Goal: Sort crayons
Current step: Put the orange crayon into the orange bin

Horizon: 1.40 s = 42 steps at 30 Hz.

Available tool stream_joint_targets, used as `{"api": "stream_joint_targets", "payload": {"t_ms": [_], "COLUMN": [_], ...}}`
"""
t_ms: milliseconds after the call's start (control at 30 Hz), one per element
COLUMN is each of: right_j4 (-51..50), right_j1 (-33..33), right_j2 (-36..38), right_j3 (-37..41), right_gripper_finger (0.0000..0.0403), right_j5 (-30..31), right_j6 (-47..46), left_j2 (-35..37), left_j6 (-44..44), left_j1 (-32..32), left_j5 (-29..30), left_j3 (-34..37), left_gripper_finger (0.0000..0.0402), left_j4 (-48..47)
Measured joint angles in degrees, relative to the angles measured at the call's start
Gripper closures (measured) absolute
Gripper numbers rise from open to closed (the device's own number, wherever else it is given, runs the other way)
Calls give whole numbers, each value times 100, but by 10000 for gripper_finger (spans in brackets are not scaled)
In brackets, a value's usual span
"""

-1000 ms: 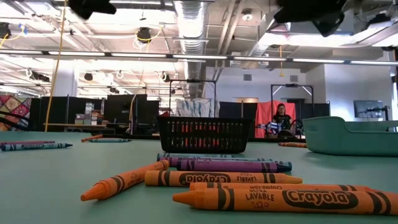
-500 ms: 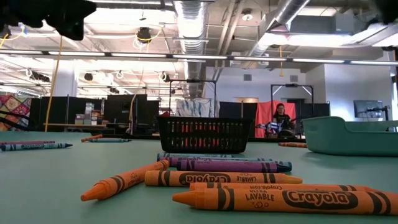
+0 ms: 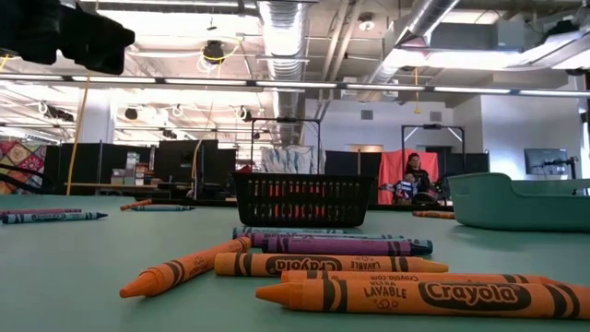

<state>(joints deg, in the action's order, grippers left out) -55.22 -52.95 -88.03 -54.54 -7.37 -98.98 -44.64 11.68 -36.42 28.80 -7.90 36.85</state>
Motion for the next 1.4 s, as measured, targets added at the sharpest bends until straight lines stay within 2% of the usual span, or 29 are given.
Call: {"api": "stream_joint_targets", "payload": {"t_ms": [100,367,533,800,1167,1400], "right_j4": [231,356,375,1225,1073,699], "right_j1": [2,10,-28,-11,-15,25], "right_j2": [0,-4,-4,32,12,54], "right_j3": [244,716,878,1372,1291,1113], "right_gripper_finger": [279,213,209,264,390,394], "right_j5": [-50,-305,-308,-347,-358,-297], "right_j6": [8,481,627,603,744,747], "left_j2": [-1,0,-1,-1,-1,1], "left_j6": [9,-35,-30,-83,-96,-144], "left_j1": [2,2,2,2,2,2], "left_j5": [2,3,8,9,9,8], "left_j3": [0,-2,-2,-2,-2,-2], "left_gripper_finger": [274,274,274,274,274,274], "left_j4": [17,-55,-142,-231,-289,-333]}}
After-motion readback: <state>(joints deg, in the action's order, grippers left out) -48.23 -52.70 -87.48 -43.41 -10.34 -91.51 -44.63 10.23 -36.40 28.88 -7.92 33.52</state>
